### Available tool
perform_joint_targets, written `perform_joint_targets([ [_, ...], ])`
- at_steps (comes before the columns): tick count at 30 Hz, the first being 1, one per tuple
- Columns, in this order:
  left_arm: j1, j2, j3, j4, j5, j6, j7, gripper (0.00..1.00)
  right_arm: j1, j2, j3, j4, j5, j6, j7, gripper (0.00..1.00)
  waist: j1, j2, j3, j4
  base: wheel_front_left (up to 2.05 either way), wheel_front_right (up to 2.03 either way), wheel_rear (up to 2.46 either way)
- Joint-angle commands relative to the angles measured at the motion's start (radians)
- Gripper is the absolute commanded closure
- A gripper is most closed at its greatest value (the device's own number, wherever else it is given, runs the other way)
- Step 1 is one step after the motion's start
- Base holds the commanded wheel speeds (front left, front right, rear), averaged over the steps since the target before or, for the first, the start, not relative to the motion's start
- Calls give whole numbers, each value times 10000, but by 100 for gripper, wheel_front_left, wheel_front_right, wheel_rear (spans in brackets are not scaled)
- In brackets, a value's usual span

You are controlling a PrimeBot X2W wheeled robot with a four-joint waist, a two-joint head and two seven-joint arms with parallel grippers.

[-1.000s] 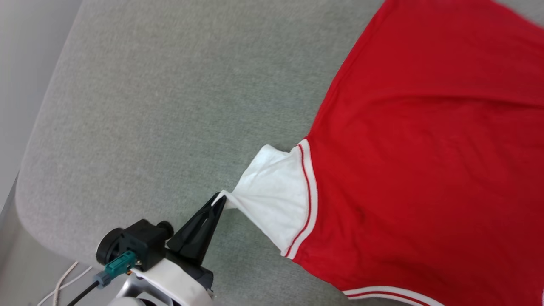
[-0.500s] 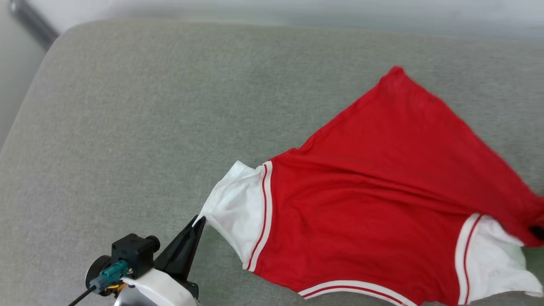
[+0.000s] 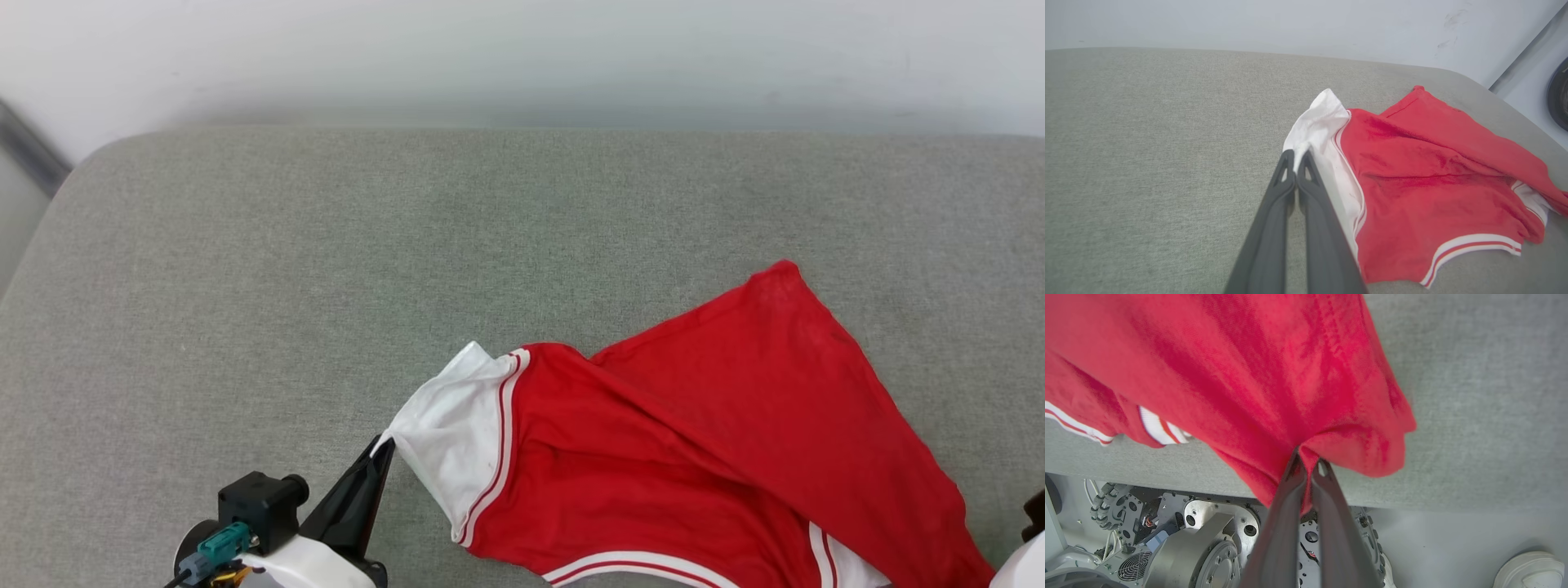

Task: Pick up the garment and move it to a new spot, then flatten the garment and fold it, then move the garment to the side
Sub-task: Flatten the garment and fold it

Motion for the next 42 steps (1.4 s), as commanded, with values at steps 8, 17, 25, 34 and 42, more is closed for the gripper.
perform_joint_targets([
  [8, 69, 47, -63, 20, 9, 17, -66, 100, -27, -309, 288, 80, 401, -3, -630, 0, 2, 0, -132, 3, 0, 0, 0],
  [17, 63, 199, -29, -279, 30, 91, 6, 100, -1050, -1272, 603, -1154, 985, -3, -215, 0, 2, 0, 158, 225, 0, 0, 0],
  [25, -647, 157, -186, -1021, 356, 24, 141, 100, -3790, -1212, 804, -1392, 403, -3, 728, 0, 2, 0, 1393, 1034, 0, 0, 0],
  [34, -1369, -190, -607, -1529, 738, -139, 216, 100, -6153, -1033, 896, 212, -816, -3, 914, 0, 2, 0, 2558, 2084, 0, 0, 0],
  [42, -1698, -421, -870, -1602, 900, -245, 204, 100, -6880, -1251, 1078, 1412, -1626, -3, 800, 0, 2, 0, 3099, 2667, 0, 0, 0],
])
